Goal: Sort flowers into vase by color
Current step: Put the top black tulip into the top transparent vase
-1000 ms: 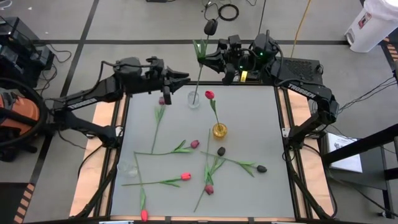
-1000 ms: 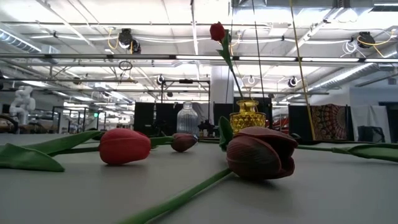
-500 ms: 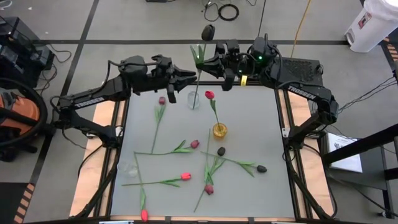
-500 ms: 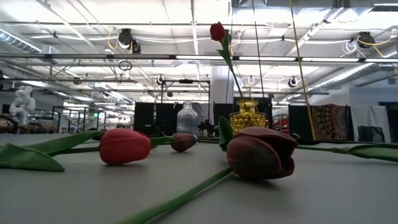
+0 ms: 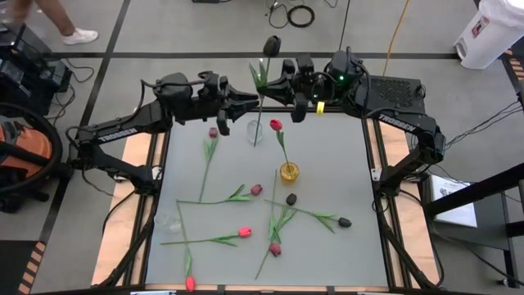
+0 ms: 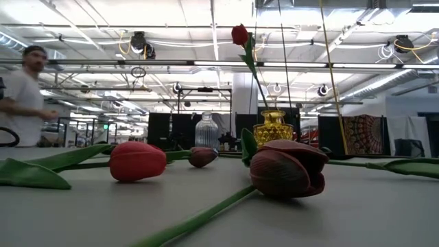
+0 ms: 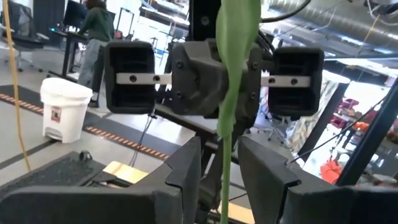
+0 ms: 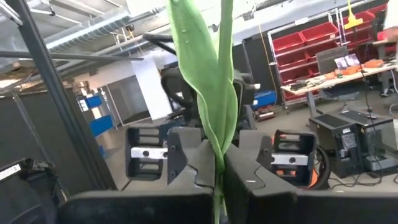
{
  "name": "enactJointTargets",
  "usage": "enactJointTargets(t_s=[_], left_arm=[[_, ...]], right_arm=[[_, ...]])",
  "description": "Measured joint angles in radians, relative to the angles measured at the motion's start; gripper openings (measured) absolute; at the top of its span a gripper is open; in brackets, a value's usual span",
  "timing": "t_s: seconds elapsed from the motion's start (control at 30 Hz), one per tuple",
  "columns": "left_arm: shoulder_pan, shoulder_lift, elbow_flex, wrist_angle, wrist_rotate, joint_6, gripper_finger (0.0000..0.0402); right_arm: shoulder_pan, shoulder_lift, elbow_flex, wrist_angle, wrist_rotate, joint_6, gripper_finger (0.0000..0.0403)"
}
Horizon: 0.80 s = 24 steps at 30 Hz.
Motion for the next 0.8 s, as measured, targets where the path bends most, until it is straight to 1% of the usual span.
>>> enactJointTargets(t_s=[0.23,0.37,0.57,0.8], left_arm=[[-0.020,0.000,0.001,0.009,0.005,-0.001,0.0113],[-0.036,0.000,0.001,0.009,0.006,-0.001,0.0113],[-0.038,0.003,0.001,0.010,0.001,-0.001,0.0113],[-0.038,0.027,0.002,0.056,0.002,-0.013,0.0113]], right_arm=[[0.011,0.000,0.000,-0.001,0.001,-0.001,0.0000],[0.011,0.000,0.000,-0.003,0.022,-0.001,0.0000],[0.024,0.000,0.000,-0.004,0.026,-0.001,0.0000],[0.046,0.000,0.000,-0.010,0.026,-0.002,0.0000]])
